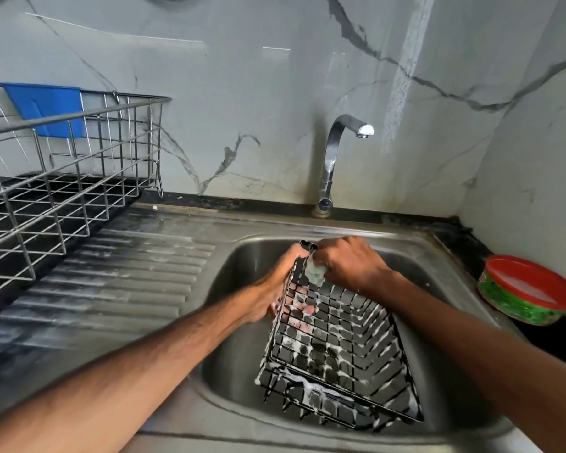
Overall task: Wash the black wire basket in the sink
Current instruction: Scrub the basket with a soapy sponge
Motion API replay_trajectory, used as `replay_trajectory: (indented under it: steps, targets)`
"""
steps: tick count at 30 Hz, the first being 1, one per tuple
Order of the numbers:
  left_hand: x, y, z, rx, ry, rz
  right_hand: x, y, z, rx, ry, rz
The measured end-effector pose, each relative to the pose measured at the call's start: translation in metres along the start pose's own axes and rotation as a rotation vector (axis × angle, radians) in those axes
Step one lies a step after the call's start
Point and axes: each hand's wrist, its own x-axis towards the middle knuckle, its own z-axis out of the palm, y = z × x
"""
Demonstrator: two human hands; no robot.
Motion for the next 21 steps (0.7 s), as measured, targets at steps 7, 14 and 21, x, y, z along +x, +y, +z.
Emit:
replay_trajectory:
  steps: [7, 14, 21]
  targets:
    - [-0.007, -0.004, -0.002, 0.178, -0.015, 0.076, 0.005, -0.005, 0.003, -0.119, -0.227, -0.123]
    - [-0.002, -0.005, -0.002, 0.176, 0.049, 0.055, 0.017, -0.014, -0.001, -0.025, -0.072, -0.171]
    - [0.005, -0.005, -0.004, 0.179, 0.024, 0.028, 0.007, -0.012, 0.002, -0.319, -0.232, -0.360]
